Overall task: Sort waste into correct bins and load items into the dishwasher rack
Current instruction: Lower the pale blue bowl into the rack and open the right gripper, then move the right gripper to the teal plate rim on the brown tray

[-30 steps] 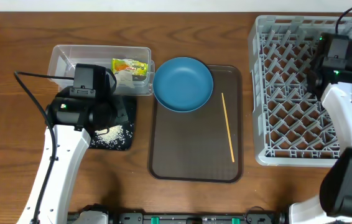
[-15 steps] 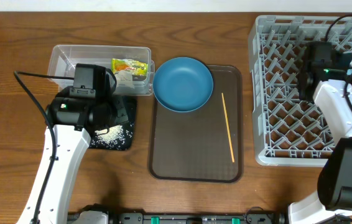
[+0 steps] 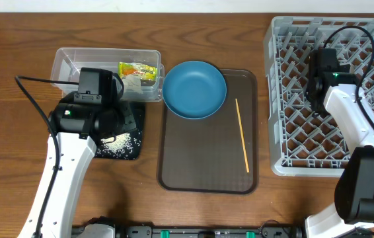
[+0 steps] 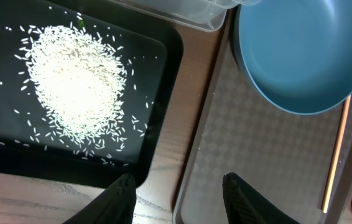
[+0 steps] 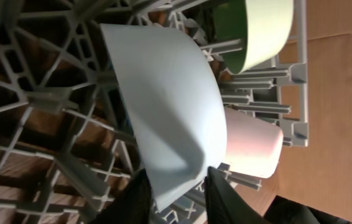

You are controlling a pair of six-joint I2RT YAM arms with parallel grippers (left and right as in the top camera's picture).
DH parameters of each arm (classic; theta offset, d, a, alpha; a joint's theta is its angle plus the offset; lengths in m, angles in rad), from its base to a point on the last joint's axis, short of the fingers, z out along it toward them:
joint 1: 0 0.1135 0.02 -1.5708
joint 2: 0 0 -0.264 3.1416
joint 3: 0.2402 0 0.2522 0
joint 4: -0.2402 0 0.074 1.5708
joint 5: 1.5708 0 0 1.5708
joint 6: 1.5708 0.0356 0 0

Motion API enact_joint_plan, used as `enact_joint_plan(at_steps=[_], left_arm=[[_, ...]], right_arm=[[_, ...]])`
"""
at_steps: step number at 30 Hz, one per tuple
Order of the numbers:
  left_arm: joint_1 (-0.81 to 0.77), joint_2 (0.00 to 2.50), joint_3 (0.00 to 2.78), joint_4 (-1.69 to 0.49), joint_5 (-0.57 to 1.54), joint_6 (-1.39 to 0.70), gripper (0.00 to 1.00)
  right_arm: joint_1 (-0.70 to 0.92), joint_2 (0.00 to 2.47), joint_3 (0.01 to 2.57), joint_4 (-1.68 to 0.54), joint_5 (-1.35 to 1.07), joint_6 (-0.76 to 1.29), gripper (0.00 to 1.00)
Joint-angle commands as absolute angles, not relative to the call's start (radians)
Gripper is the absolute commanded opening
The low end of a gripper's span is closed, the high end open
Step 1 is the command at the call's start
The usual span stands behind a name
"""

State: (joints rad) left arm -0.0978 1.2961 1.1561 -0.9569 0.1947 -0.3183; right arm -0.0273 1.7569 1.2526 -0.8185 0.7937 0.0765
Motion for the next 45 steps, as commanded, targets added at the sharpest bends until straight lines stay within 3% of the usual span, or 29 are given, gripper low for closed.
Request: enact_joint_plan(at_steps=[1,7,15,18,31,45], left_arm=[[-0.093,1.302,1.169,-0.957,0.182,-0.324,0.48],[-0.093,1.302,1.169,-0.957,0.182,-0.324,0.48],[-0.093,1.302,1.169,-0.957,0.182,-0.324,0.49],[-0.093,1.302,1.169,-0.957,0.182,-0.324,0.49],[-0.093,1.302,1.169,-0.957,0.182,-0.324,0.48],[-0.093,1.302,1.169,-0.957,0.182,-0.324,0.49]], right_arm=[[-0.018,1.689,1.249,-0.810,0.773,0.101,0.34],[-0.018,1.510,1.250,-0.744,0.555,0.096,0.57],[-0.016,1.380,1.250,-0.672,-0.142,0.104,0.52],[0.008,1.397,1.249,-0.672,-0.259,0.130,0.50],[0.251,1.617,1.249,-0.545,-0.225,0.243,0.51],[0.400,1.943,1.249,-0.368,-0.135,0.462,0.40]])
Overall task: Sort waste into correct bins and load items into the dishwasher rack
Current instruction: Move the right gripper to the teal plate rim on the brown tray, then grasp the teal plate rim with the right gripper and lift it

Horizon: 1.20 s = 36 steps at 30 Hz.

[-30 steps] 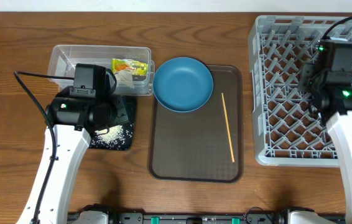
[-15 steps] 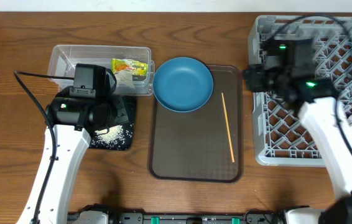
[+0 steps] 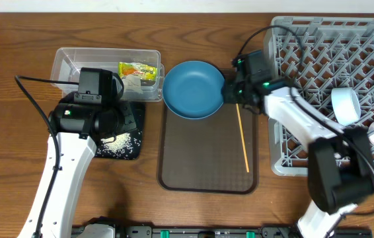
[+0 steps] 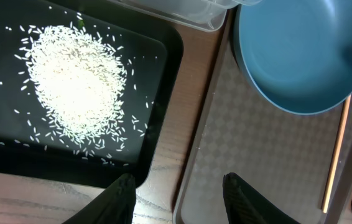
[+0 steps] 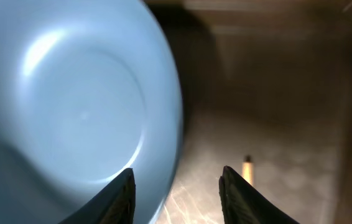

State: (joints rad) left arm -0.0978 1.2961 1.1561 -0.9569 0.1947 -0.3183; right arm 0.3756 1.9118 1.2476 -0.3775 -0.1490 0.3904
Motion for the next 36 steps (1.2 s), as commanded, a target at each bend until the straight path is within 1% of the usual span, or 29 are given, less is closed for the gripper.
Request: enact_joint_plan(at_steps=[1,5,7,10,14,17,22,26,29,32,36], left_arm=[[-0.093,1.302,1.169,-0.957,0.182,-0.324,0.49],[-0.093,1.302,1.169,-0.957,0.182,-0.324,0.48],[-0.093,1.302,1.169,-0.957,0.182,-0.324,0.48],[-0.093,1.302,1.169,-0.957,0.182,-0.324,0.48],[-0.093,1.302,1.169,-0.957,0.182,-0.324,0.49],[-0.093,1.302,1.169,-0.957,0.182,-0.324,0.49],[-0.093,1.302,1.169,-0.957,0.182,-0.324,0.48],[-0.093,1.302,1.169,-0.957,0.182,-0.324,0.49],[-0.093,1.302,1.169,-0.957,0.182,-0.324,0.48],[-0.093,1.302,1.169,-0.957,0.182,-0.324,0.49],[-0.093,1.302,1.169,-0.957,0.182,-0.324,0.49]], right_arm=[[0.403,1.952,1.249,-0.363,-0.134,0.467,0.36],[0.406,1.956,1.249,-0.359,-0.125,0.467,0.10],[0.399,1.932,1.250,-0.361,-0.096,0.466,0.02],[0.381,1.869,1.250,-0.370,-0.039,0.447,0.01],[0.352,1.740,1.250,-0.379,0.067,0.356,0.01],[0.337,1.626,1.250,-0.385,0.218,0.278,0.01],[0.299,1.469,1.250,-0.344,0.581,0.113,0.01],[0.253,1.430,1.250,-0.220,0.861,-0.102,0.01],[0.209,1.439,1.250,-0.104,0.989,-0.262,0.01],[0.147,1.454,1.250,0.026,1.109,-0.347,0.01],[0.060,1.477,1.250,0.176,1.166,-0.430,0.01]])
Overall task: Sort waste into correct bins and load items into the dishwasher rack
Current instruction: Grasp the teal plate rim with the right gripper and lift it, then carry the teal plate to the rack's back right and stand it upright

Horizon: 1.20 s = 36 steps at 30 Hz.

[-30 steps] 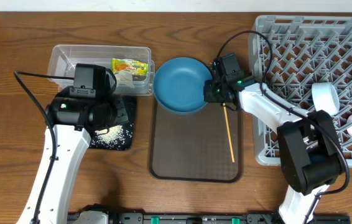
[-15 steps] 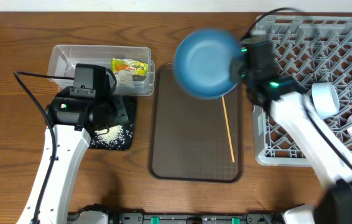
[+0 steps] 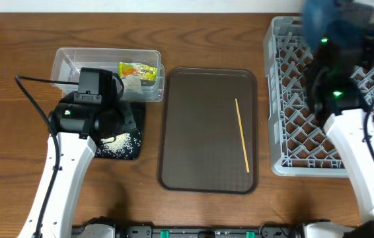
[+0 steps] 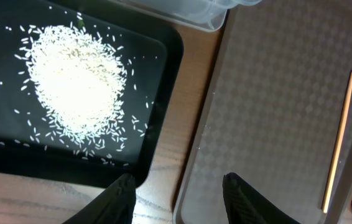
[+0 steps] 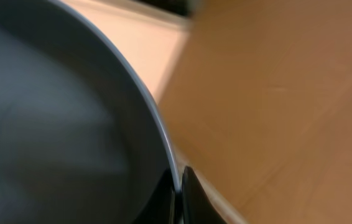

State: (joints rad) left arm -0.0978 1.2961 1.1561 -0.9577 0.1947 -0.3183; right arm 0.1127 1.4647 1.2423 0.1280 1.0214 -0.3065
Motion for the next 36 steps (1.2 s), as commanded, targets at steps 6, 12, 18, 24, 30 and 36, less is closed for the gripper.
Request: enact_joint_plan(at_steps=[6,12,18,24,30,36], left_arm=[[-0.093,1.302,1.169,-0.957,0.182,-0.324,0.49],[-0.093,1.302,1.169,-0.957,0.182,-0.324,0.49],[-0.093,1.302,1.169,-0.957,0.182,-0.324,0.48],[-0.093,1.302,1.169,-0.957,0.182,-0.324,0.49],[-0.093,1.302,1.169,-0.957,0.182,-0.324,0.49],[-0.093,1.302,1.169,-0.957,0.182,-0.324,0.49]], right_arm=[[-0.027,1.529,1.250,0.260,1.166,-0.488,0.01],[-0.081,1.607,1.250,0.296,1.187,-0.488,0.01],[-0.103,1.676,1.250,0.397,1.196,-0.489,0.01],[-0.111,1.730,1.250,0.416,1.070,-0.550,0.01],[-0.126,1.800,1.250,0.528,1.042,-0.679,0.01],[-0.126,1.868,1.250,0.636,1.042,-0.851,0.01]])
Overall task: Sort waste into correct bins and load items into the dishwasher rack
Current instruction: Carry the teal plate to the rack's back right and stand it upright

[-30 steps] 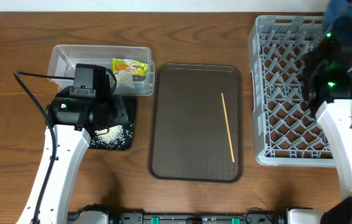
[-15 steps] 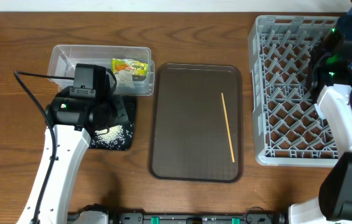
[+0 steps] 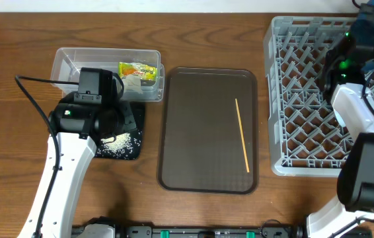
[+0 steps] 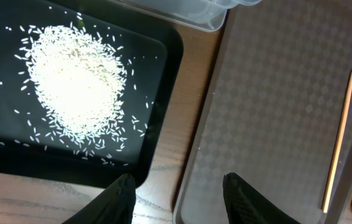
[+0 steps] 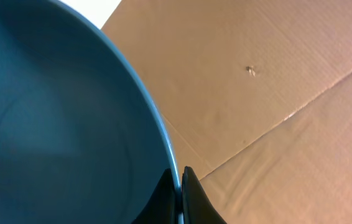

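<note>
A blue bowl [image 5: 64, 124] fills the left of the right wrist view, and my right gripper [image 5: 177, 186] is shut on its rim. Overhead, that gripper [image 3: 353, 36] hangs over the far right corner of the grey dishwasher rack [image 3: 293, 99], with only a sliver of the bowl showing at the frame's top. A wooden chopstick [image 3: 241, 134] lies on the brown tray [image 3: 200, 132]. My left gripper [image 4: 179, 199] is open, low over the gap between the black rice tray [image 4: 163, 124] and the brown tray [image 4: 269, 112].
A clear bin [image 3: 74, 63] holding a yellow wrapper [image 3: 138, 69] stands behind the black tray, which carries a heap of rice [image 4: 73, 84]. A pale cup sits at the rack's right edge. Cardboard [image 5: 275, 93] lies beyond the table.
The right gripper, still shut on the blue bowl, has shifted right from above the rack's back middle to its far right corner. The left arm has not moved.
The right gripper was first down in the rack beside a pale cup, with the blue bowl on the brown tray. Then it stood open at the bowl's right rim. Then the bowl was off the tray, held above the rack, and now farther right.
</note>
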You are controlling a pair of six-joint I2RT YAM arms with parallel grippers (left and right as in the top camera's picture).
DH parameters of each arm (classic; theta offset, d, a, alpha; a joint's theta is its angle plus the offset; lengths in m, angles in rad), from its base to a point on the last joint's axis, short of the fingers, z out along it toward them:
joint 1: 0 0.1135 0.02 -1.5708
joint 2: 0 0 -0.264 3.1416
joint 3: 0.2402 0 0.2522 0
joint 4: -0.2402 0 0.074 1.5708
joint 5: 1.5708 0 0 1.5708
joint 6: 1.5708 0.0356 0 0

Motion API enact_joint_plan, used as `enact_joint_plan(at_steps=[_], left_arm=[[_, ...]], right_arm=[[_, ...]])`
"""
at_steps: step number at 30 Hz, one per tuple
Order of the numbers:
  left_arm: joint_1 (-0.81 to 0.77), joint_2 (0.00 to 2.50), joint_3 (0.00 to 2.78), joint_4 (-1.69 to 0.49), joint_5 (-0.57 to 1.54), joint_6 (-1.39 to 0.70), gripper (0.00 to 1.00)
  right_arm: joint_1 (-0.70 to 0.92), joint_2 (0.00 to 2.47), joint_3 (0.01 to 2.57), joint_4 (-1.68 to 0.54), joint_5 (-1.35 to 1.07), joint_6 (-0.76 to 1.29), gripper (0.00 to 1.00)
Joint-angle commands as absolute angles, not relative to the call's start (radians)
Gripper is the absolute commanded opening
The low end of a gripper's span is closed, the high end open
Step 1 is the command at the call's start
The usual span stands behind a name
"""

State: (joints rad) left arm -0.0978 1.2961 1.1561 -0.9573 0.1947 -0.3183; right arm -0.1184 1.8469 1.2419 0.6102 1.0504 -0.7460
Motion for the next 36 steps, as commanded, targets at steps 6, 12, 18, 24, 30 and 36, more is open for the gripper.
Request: enact_joint_plan(at_steps=[6,12,18,24,30,36], left_arm=[[-0.093,1.302,1.169,-0.957,0.182,-0.324,0.49],[-0.093,1.302,1.169,-0.957,0.182,-0.325,0.49],[-0.093,1.302,1.169,-0.957,0.182,-0.325,0.49],[-0.093,1.302,1.169,-0.957,0.182,-0.324,0.49],[-0.093,1.308,1.169,-0.957,0.182,-0.324,0.49],[-0.093,1.322,1.169,-0.957,0.182,-0.324,0.49]], right_arm=[[-0.124,1.918,1.250,0.647,1.047,-0.892,0.01],[-0.094,1.938,1.250,0.628,1.049,-0.882,0.01],[-0.025,1.939,1.250,0.606,1.052,-0.876,0.12],[0.025,1.939,1.250,0.458,1.071,-0.837,0.32],[0.035,1.931,1.250,0.468,1.170,-0.786,0.52],[0.059,1.860,1.250,0.471,1.164,-0.776,0.52]])
